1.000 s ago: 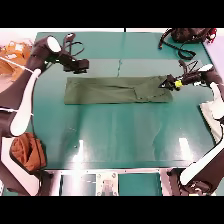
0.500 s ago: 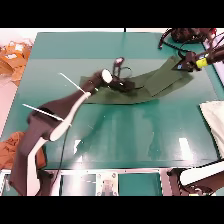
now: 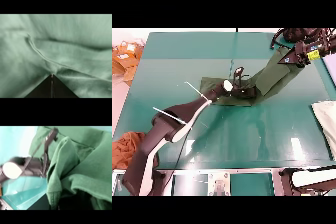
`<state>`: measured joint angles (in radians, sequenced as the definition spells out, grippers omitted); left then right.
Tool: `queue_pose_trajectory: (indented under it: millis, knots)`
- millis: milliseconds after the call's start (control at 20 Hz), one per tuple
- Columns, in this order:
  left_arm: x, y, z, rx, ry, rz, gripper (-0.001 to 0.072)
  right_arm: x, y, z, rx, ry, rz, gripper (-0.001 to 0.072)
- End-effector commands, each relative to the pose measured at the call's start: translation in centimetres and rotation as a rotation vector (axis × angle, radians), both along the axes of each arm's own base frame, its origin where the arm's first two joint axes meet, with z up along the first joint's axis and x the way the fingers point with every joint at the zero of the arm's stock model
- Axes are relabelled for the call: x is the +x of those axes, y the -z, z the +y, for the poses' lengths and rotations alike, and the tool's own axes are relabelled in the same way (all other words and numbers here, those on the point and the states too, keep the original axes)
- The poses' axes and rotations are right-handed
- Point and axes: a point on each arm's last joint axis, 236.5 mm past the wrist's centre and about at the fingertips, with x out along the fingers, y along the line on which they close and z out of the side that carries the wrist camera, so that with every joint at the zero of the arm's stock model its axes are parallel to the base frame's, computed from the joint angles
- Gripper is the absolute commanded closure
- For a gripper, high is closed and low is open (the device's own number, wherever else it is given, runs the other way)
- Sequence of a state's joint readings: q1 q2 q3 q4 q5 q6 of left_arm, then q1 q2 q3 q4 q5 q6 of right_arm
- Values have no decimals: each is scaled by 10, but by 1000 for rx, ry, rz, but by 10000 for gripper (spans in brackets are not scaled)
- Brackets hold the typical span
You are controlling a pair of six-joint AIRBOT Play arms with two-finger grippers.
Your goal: Fold the shirts.
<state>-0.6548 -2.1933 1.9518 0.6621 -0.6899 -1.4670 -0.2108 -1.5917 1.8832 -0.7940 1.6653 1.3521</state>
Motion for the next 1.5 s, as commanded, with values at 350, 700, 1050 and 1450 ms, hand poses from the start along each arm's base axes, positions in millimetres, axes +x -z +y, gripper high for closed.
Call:
queue_pose_trajectory:
  millis: [350, 700, 1050, 1450]
  knots:
    - [69, -130, 259, 235, 2, -89, 684, 5, -17, 109, 93, -77, -57, 684]
    - [87, -155, 369, 265, -126, -110, 683, 19, 75, 324, 143, -123, -106, 665]
    - [73, -148, 381, 290, -64, -82, 684, 44, 149, 375, 184, 50, -61, 421]
    - [72, -148, 381, 292, -62, -82, 683, 77, 121, 106, -72, 175, 119, 179]
